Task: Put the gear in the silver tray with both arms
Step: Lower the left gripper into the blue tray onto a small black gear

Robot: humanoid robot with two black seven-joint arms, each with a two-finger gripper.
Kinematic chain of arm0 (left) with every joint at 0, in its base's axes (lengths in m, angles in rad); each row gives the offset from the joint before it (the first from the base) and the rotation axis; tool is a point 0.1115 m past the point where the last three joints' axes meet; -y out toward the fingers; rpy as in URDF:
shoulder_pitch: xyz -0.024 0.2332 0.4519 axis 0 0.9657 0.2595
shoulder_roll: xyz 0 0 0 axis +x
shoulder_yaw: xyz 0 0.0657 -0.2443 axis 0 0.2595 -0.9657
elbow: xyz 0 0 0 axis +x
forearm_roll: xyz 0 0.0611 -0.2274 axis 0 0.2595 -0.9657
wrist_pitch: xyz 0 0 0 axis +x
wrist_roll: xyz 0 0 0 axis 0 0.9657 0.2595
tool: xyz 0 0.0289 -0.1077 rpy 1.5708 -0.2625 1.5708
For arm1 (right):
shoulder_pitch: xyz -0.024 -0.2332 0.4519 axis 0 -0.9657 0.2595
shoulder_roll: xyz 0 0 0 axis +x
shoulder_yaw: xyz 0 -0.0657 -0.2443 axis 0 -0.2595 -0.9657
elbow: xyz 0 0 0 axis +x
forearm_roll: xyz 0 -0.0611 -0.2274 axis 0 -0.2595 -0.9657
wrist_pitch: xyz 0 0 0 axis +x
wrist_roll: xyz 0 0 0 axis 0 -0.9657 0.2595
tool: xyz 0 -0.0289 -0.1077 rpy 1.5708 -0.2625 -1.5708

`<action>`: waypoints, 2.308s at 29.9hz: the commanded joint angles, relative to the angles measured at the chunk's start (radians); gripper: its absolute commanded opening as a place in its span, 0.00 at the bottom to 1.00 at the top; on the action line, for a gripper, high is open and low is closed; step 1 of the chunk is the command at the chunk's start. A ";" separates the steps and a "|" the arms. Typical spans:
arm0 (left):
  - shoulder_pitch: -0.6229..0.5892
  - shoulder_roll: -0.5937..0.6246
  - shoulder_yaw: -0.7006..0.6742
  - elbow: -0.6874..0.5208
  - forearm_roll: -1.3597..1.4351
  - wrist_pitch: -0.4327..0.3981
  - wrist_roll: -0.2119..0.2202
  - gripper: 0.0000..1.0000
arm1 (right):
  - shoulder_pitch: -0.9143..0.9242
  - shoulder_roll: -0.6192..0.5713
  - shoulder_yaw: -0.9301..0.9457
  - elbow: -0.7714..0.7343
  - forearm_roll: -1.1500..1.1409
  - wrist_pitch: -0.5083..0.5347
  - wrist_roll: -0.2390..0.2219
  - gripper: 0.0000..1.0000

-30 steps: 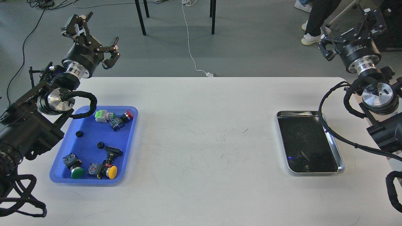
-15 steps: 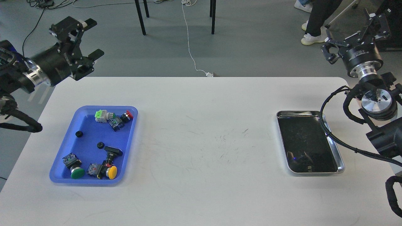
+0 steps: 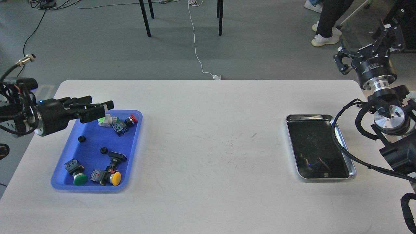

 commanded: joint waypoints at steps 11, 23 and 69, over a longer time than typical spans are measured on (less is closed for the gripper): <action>0.001 -0.082 0.161 0.178 0.080 0.050 0.000 0.71 | -0.001 0.009 0.000 0.004 0.000 -0.003 0.000 0.99; 0.001 -0.168 0.174 0.360 0.068 0.080 0.000 0.69 | -0.002 0.012 -0.005 0.004 0.000 -0.006 0.000 0.99; 0.001 -0.214 0.200 0.471 0.011 0.080 -0.008 0.60 | -0.001 0.017 -0.006 0.004 0.000 -0.006 0.000 0.99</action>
